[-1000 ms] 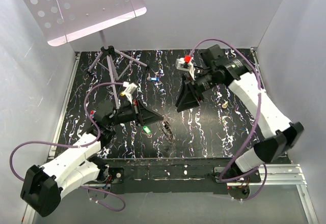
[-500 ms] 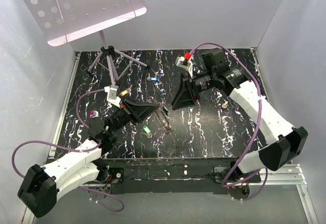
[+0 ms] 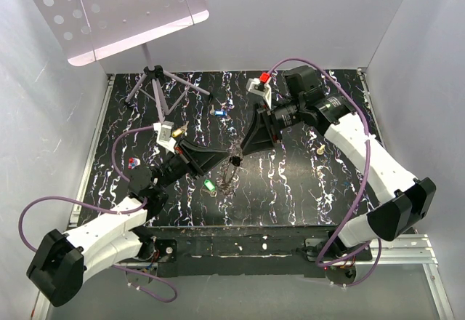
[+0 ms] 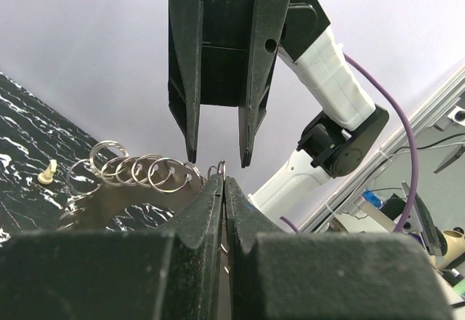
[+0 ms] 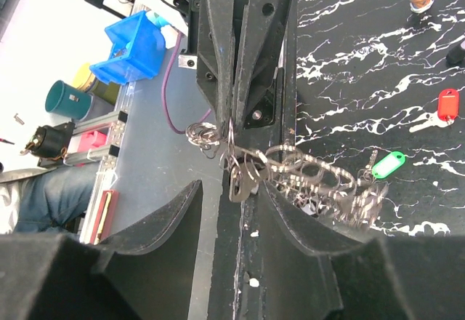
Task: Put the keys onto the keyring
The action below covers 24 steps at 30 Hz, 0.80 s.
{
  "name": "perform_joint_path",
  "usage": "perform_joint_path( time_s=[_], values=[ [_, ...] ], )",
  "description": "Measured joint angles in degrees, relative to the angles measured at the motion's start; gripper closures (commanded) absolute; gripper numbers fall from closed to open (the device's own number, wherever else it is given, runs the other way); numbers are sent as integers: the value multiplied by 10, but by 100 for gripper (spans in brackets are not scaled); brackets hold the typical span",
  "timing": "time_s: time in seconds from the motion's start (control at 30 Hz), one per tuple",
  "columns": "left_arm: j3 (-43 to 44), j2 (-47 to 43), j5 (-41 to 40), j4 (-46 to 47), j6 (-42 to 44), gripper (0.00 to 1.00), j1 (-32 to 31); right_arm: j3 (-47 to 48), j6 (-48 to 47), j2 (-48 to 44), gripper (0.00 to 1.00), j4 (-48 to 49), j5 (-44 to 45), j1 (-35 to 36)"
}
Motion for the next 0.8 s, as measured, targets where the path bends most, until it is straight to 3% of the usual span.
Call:
perform_joint_path(
  time_s=[0.37,0.53,0.7,0.77,0.8],
  values=[
    [0,10,9,6,-6,100,0,2,9,21,75,6,31,22],
    [0,7,9,6,-6,100,0,2,9,21,99,9,33,22],
    [0,7,9,6,-6,100,0,2,11,21,98,9,25,22],
    [0,7,9,6,-6,100,0,2,13,21,76,10,23,22],
    [0,7,9,6,-6,100,0,2,15,21,69,10,22,22]
  ],
)
